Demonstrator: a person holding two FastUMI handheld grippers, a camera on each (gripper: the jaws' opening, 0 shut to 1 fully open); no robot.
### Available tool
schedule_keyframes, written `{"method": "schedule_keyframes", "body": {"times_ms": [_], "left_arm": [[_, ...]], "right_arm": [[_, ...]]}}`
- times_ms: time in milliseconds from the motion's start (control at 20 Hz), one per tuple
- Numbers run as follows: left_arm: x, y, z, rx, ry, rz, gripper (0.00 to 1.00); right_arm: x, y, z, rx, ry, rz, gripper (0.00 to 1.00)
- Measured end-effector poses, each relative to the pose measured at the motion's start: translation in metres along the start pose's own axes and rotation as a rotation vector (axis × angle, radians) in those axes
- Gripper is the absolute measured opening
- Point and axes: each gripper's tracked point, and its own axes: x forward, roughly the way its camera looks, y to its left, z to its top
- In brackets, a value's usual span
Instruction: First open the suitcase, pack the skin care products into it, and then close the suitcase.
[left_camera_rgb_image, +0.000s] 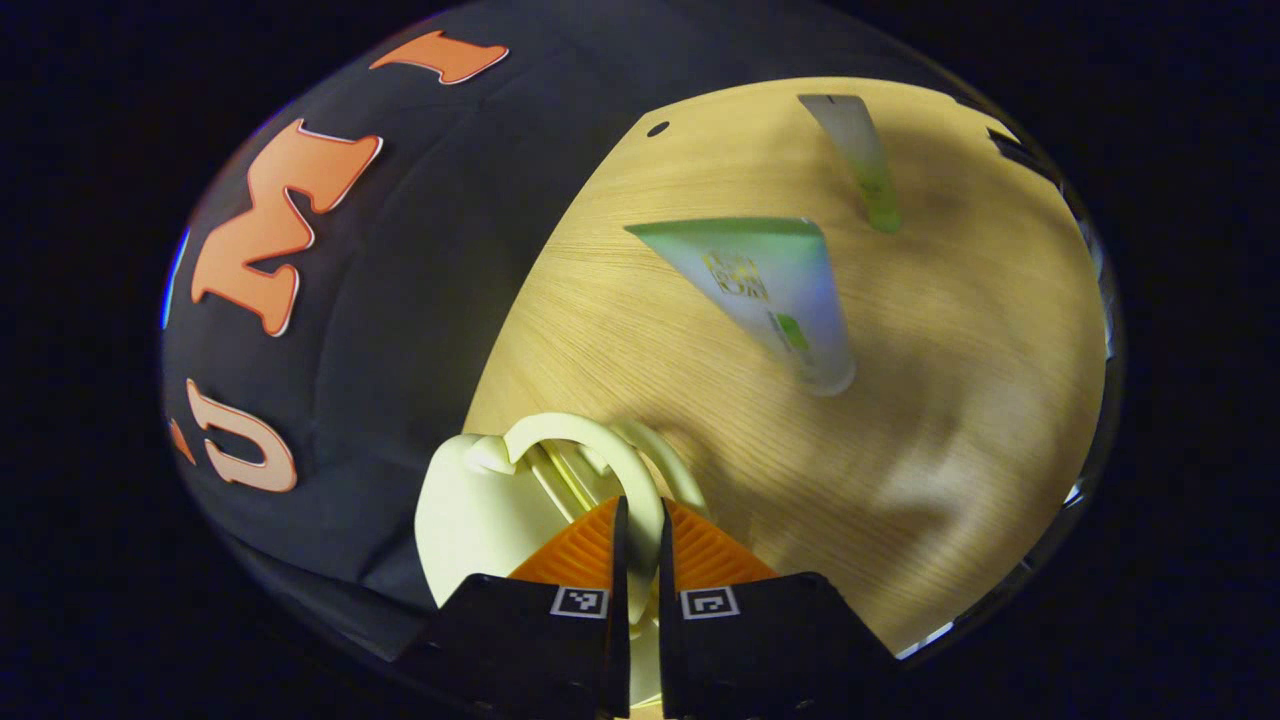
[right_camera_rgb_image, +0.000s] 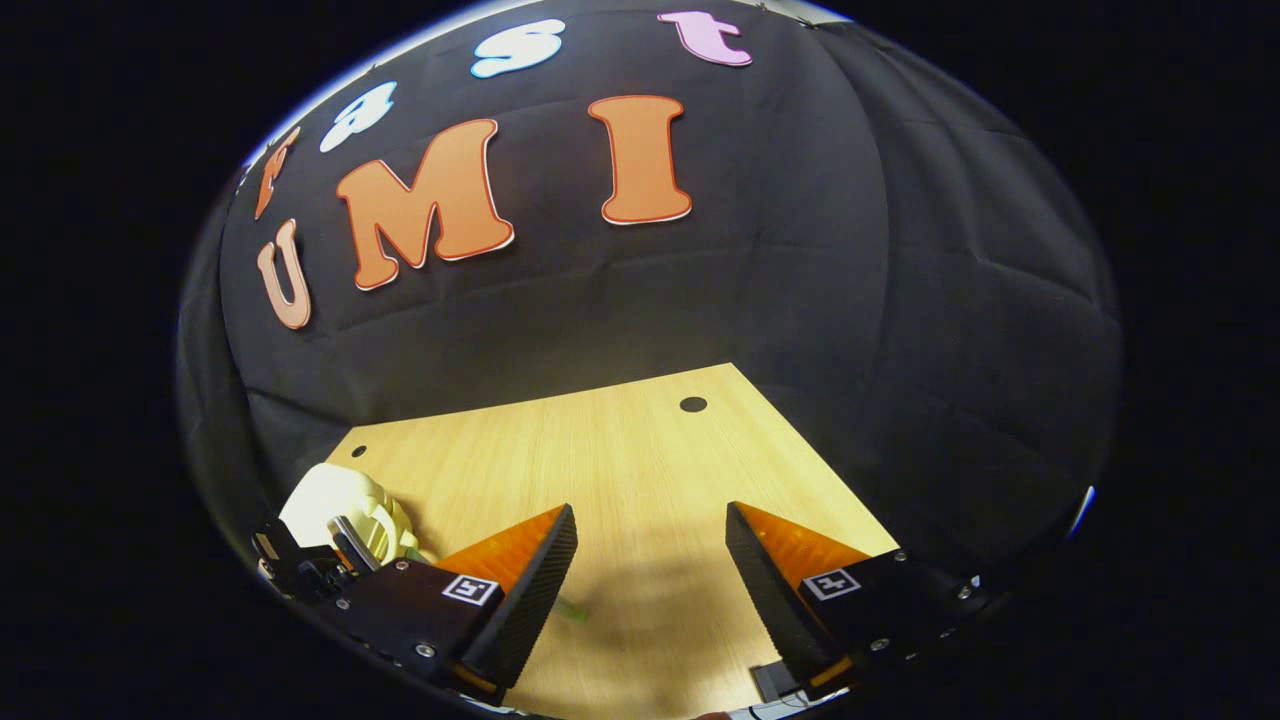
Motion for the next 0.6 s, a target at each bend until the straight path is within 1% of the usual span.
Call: {"method": "schedule_keyframes", "body": {"times_ms": [200, 300, 350, 500, 600], "left_arm": [[-0.021, 0.012, 0.014, -0.251, -0.046, -0.092, 0.12], [-0.035, 0.022, 0.021, -0.412, -0.082, -0.151, 0.12], [-0.044, 0.030, 0.025, -0.498, -0.104, -0.182, 0.12], [-0.072, 0.069, 0.029, -0.703, -0.186, -0.236, 0.12], [-0.090, 0.103, 0.031, -0.792, -0.243, -0.239, 0.12]], "right_arm": [[0.000, 0.023, 0.003, 0.023, -0.005, 0.049, 0.95], [-0.003, 0.039, 0.012, 0.020, -0.024, 0.072, 0.95], [-0.004, 0.044, 0.014, 0.012, -0.032, 0.070, 0.95], [-0.011, 0.063, 0.028, 0.028, -0.071, 0.073, 0.95], [-0.015, 0.082, 0.036, 0.056, -0.092, 0.083, 0.95]]}}
